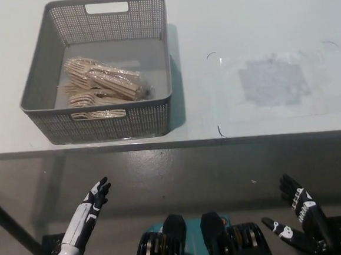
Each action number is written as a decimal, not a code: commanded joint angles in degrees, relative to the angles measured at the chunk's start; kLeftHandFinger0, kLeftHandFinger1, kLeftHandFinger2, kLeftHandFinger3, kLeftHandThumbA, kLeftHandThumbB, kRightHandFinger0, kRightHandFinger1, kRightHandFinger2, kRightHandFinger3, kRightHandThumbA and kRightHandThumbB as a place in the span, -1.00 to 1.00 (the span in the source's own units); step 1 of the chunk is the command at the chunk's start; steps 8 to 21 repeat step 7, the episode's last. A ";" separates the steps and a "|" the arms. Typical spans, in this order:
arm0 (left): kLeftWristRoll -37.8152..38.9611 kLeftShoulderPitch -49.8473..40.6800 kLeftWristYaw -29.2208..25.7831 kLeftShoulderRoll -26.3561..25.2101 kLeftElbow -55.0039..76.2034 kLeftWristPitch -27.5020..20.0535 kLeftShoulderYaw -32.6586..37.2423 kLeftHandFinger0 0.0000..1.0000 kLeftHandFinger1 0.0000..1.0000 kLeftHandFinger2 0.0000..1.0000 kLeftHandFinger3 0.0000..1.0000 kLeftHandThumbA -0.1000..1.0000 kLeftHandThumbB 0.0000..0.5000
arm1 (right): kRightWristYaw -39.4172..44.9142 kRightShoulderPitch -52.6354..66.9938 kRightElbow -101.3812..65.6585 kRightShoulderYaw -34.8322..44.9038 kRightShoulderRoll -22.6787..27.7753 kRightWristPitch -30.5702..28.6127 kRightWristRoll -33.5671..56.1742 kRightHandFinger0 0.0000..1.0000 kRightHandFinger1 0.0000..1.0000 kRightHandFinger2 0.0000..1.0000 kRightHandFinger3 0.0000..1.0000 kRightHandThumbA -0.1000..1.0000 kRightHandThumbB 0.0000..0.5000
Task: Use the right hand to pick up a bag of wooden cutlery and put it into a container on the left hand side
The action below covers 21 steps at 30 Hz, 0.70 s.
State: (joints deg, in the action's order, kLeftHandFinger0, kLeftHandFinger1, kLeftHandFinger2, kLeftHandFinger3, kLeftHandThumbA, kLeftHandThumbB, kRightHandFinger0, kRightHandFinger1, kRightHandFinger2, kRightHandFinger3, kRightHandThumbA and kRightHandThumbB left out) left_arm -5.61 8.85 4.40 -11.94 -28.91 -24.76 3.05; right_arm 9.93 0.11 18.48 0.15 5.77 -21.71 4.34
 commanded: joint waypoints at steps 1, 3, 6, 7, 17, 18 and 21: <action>1.40 0.00 -1.11 0.38 0.25 -2.17 -1.17 1.00 1.00 1.00 1.00 1.00 0.24 | -0.17 -2.23 0.33 0.44 0.06 -2.62 0.74 1.00 1.00 1.00 1.00 1.00 0.29; 1.35 -0.47 -1.22 0.59 0.31 -2.17 -1.27 1.00 1.00 1.00 1.00 1.00 0.22 | -0.25 -2.37 0.24 0.23 0.14 -2.05 0.24 1.00 1.00 1.00 1.00 1.00 0.35; 0.56 -1.05 -1.70 0.66 0.39 -2.17 -1.16 1.00 1.00 1.00 1.00 1.00 0.19 | -0.23 -2.43 -0.02 -0.36 0.49 -2.01 -1.09 1.00 1.00 1.00 1.00 1.00 0.28; 0.56 -1.05 -1.70 0.66 0.39 -2.17 -1.16 1.00 1.00 1.00 1.00 1.00 0.19 | -0.23 -2.43 -0.02 -0.36 0.49 -2.01 -1.09 1.00 1.00 1.00 1.00 1.00 0.28; 0.56 -1.05 -1.70 0.66 0.39 -2.17 -1.16 1.00 1.00 1.00 1.00 1.00 0.19 | -0.23 -2.43 -0.02 -0.36 0.49 -2.01 -1.09 1.00 1.00 1.00 1.00 1.00 0.28; 0.56 -1.05 -1.70 0.66 0.39 -2.17 -1.16 1.00 1.00 1.00 1.00 1.00 0.19 | -0.23 -2.43 -0.02 -0.36 0.49 -2.01 -1.09 1.00 1.00 1.00 1.00 1.00 0.28; 0.56 -1.05 -1.70 0.66 0.39 -2.17 -1.16 1.00 1.00 1.00 1.00 1.00 0.19 | -0.23 -2.43 -0.02 -0.36 0.49 -2.01 -1.09 1.00 1.00 1.00 1.00 1.00 0.28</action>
